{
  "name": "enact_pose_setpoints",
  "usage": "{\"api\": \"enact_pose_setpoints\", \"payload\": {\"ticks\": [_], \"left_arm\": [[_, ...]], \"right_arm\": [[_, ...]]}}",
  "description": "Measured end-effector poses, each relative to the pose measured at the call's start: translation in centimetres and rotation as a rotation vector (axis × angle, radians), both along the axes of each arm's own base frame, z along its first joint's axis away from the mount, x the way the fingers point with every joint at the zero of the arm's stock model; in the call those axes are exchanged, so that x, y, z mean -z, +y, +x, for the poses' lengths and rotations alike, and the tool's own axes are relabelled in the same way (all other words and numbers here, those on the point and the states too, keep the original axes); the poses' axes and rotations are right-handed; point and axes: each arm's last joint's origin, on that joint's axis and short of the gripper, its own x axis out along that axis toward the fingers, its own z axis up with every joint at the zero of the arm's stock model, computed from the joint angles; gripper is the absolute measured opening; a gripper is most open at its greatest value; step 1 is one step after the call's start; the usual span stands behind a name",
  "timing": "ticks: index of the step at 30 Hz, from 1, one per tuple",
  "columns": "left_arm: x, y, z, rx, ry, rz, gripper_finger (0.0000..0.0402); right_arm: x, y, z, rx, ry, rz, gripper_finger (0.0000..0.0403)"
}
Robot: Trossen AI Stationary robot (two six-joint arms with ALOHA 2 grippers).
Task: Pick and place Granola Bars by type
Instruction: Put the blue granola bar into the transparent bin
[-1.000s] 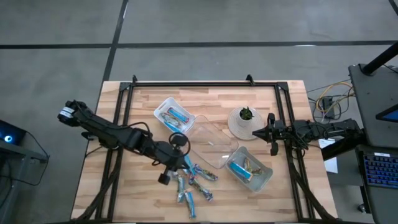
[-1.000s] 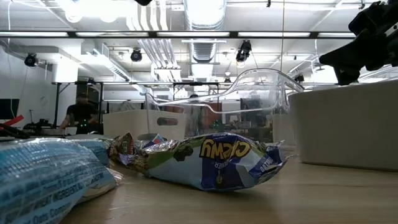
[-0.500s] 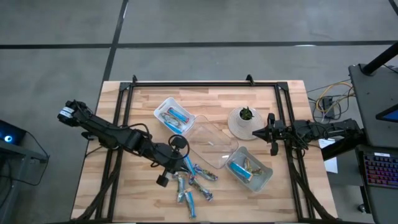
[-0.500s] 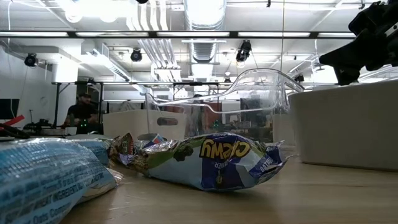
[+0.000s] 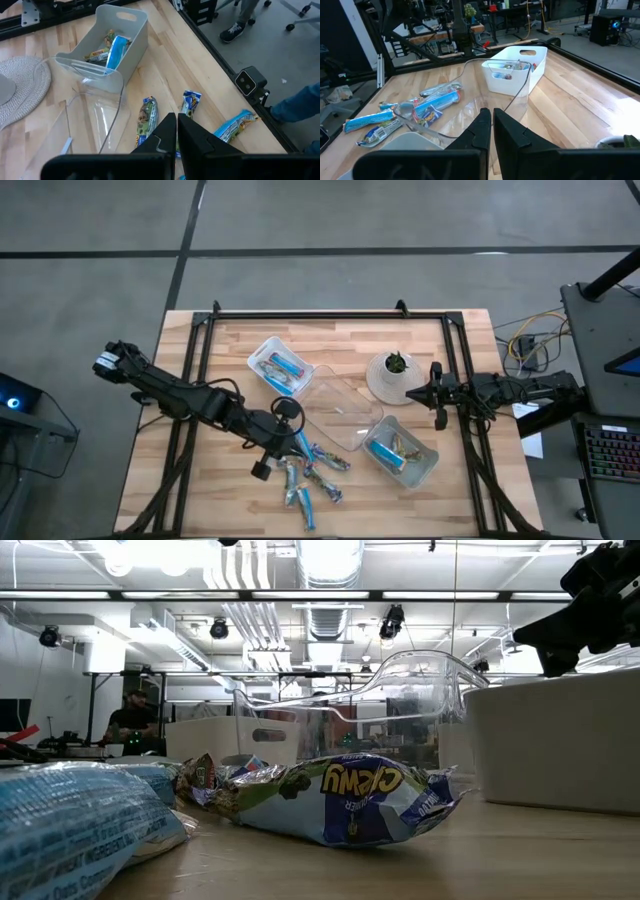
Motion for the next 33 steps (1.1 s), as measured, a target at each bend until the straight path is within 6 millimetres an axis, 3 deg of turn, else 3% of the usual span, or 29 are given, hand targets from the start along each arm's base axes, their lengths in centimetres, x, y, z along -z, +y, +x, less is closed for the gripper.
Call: {"api": "enact_pose_setpoints", "payload": {"ticks": [33], "left_arm": [[0.04,0.13,0.05,-0.034,-0.01,0.029,0.0]], "right_arm": [[0.0,0.0,0.0,0.0,0.0,0.0,0.0013]]}}
